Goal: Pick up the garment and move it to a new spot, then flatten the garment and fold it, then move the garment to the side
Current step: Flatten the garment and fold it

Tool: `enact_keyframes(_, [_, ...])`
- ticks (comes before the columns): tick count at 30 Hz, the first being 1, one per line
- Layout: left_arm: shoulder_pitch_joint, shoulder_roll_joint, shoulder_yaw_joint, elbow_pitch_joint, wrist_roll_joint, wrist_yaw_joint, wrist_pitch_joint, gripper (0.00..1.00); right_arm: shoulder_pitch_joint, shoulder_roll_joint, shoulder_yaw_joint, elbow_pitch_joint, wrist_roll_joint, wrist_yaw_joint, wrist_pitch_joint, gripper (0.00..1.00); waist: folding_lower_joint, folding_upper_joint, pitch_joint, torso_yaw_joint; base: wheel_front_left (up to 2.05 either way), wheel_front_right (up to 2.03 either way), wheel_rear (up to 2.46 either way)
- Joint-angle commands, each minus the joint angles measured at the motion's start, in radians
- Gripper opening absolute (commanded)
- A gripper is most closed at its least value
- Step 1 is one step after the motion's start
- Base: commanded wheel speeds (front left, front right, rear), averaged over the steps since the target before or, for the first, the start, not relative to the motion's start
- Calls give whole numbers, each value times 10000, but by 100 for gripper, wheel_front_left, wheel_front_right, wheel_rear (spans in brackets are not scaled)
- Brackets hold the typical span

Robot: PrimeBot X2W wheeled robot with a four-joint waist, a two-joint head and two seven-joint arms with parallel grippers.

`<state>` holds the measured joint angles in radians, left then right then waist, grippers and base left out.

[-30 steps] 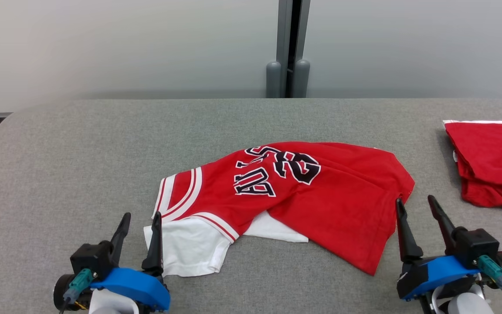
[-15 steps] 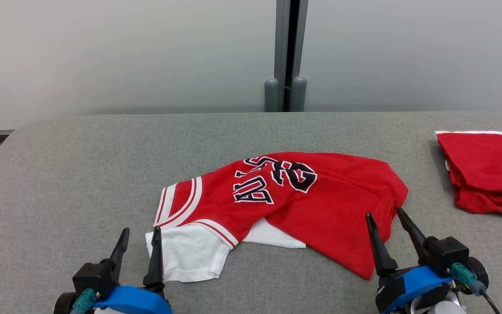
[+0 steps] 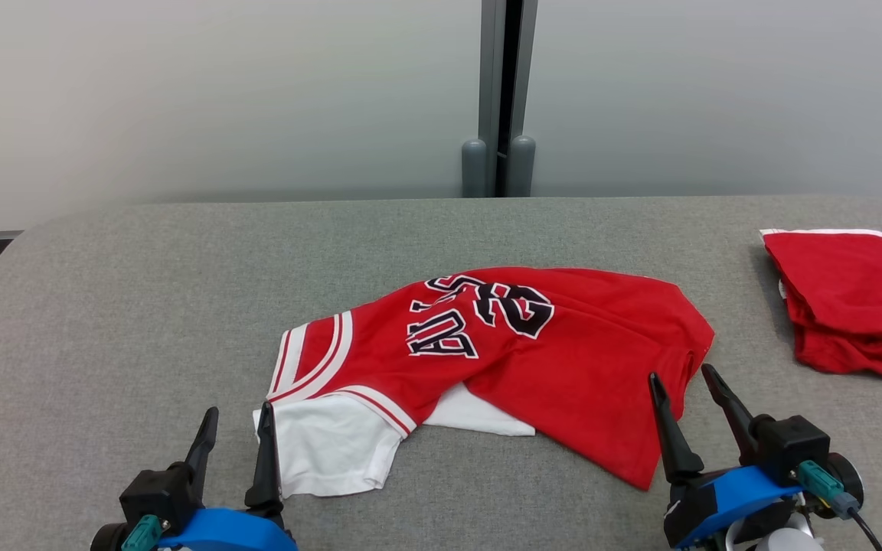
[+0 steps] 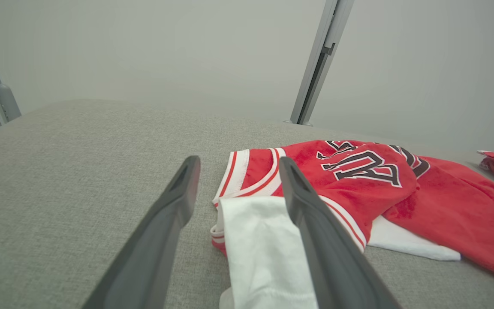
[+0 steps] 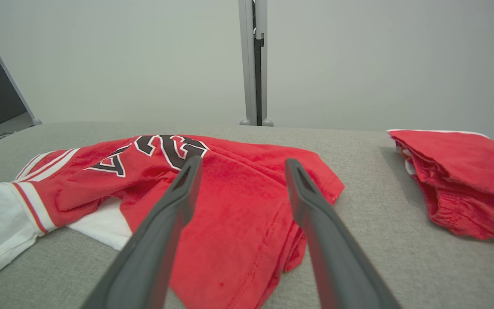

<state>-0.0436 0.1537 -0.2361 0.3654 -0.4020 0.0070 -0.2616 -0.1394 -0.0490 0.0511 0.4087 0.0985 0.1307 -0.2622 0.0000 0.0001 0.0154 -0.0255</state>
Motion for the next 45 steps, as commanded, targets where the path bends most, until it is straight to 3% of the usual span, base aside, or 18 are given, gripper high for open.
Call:
enact_keyframes(1, [43, -24, 95, 15, 99, -72, -47, 100, 39, -29, -70, 8, 29, 1, -37, 100, 0, -1, 11, -4, 0, 0, 0])
enact_keyframes(9, [216, -82, 84, 251, 151, -253, 9, 100, 162, -27, -244, -48, -55, 1, -37, 100, 0, -1, 36, 36, 0, 0, 0])
enact_keyframes(15, [618, 71, -247, 566, -42, -490, 1022, 100, 237, -27, -310, 2, -40, 1, -37, 100, 0, -1, 229, -66, 0, 0, 0])
enact_keyframes(18, [672, 179, -252, 718, -70, -371, 1367, 100, 266, -27, -261, 61, -63, 1, -37, 100, 0, -1, 323, -185, 0, 0, 0])
enact_keyframes(28, [-81, 149, -92, 1724, -445, -608, 1177, 100, 579, -27, 136, 706, 49, 1, -37, 100, 0, -1, 640, -544, 0, 0, 0])
enact_keyframes(29, [-157, 151, -102, 1857, -463, -669, 1144, 78, 606, -27, 243, 804, 134, 1, -37, 100, 0, -1, 677, -550, 0, 0, 0])
enact_keyframes(30, [-240, 153, -118, 1983, -483, -691, 1091, 33, 632, -26, 326, 888, 194, 1, -37, 100, 0, -1, 708, -554, 0, 0, 0])
enact_keyframes(31, [-318, 140, -130, 2085, -508, -717, 1053, 0, 640, -27, 380, 998, 236, 1, -34, 100, 0, -1, 735, -552, 0, 0, 0])
enact_keyframes(44, [-882, 25, -209, 2522, -457, -834, 378, 0, 80, -29, 545, 1973, 168, 1, 863, 100, 0, -1, 810, -126, 0, 0, 0])
enact_keyframes(45, [-871, 19, -189, 2497, -461, -814, 315, 0, 57, -27, 543, 2015, 121, 1, 942, 89, 0, -1, 804, -96, 0, 0, 0])
